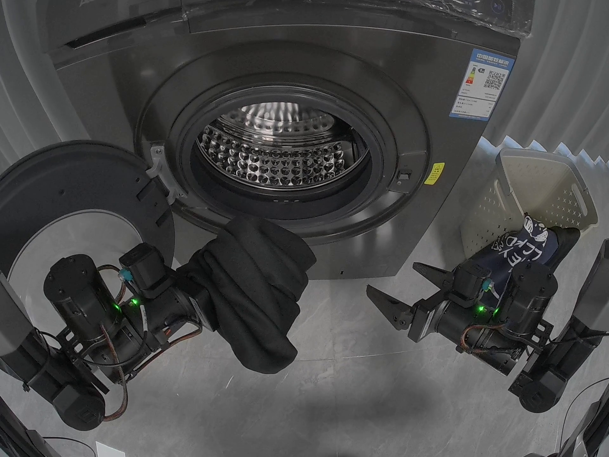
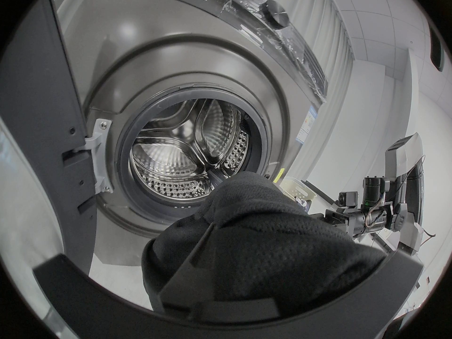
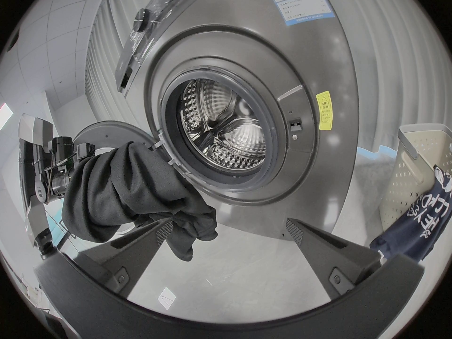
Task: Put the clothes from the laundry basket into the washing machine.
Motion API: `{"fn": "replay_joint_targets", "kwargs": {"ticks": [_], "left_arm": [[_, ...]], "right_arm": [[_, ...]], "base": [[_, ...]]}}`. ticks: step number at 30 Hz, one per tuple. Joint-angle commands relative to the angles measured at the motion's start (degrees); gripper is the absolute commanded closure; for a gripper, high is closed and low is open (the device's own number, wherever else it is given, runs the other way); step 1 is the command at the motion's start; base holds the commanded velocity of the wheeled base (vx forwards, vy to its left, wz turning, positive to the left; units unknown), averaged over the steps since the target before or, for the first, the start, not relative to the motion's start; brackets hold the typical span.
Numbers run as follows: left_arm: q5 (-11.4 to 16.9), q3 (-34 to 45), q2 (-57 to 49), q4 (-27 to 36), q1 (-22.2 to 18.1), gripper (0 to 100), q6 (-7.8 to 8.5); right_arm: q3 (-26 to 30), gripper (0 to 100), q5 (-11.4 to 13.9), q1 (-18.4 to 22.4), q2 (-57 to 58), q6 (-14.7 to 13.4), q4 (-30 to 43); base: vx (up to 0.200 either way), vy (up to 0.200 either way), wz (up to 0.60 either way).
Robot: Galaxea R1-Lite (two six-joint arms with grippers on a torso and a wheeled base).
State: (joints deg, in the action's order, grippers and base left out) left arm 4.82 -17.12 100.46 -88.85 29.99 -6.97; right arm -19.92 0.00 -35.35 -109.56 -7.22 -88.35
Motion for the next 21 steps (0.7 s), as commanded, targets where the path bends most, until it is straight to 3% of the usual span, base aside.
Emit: {"fn": "replay_joint_targets", "kwargs": {"ticks": [1, 7, 10, 16, 21], "left_arm": [[-0.07, -0.2, 0.52, -0.01, 0.07, 100, -0.23], [-0.07, -0.37, 1.31, -0.01, 0.07, 100, -0.23], [-0.07, -0.64, 1.4, -0.01, 0.25, 100, -0.15], [-0.77, -2.92, 2.72, -0.01, 2.62, 100, 0.21], [-3.15, -10.22, 7.82, 0.08, 2.79, 100, 0.03]], "right_arm": [[0.5, 0, 0.0, -0.07, -0.22, 0.01, 0.02], [2.34, 0, 0.26, -0.51, -0.22, 0.1, 0.02], [5.94, 0, 0.79, -3.32, -0.04, 0.36, 0.02], [9.28, 0, 0.62, -9.47, 0.22, 0.45, 0.02], [9.2, 0, 0.53, -10.17, 0.05, 0.27, 0.02]], "base": [[0.2, 0.0, 0.0], [0.2, 0.0, 0.0], [0.2, 0.0, 0.0], [0.0, 0.0, 0.0], [0.0, 0.0, 0.0]]}}
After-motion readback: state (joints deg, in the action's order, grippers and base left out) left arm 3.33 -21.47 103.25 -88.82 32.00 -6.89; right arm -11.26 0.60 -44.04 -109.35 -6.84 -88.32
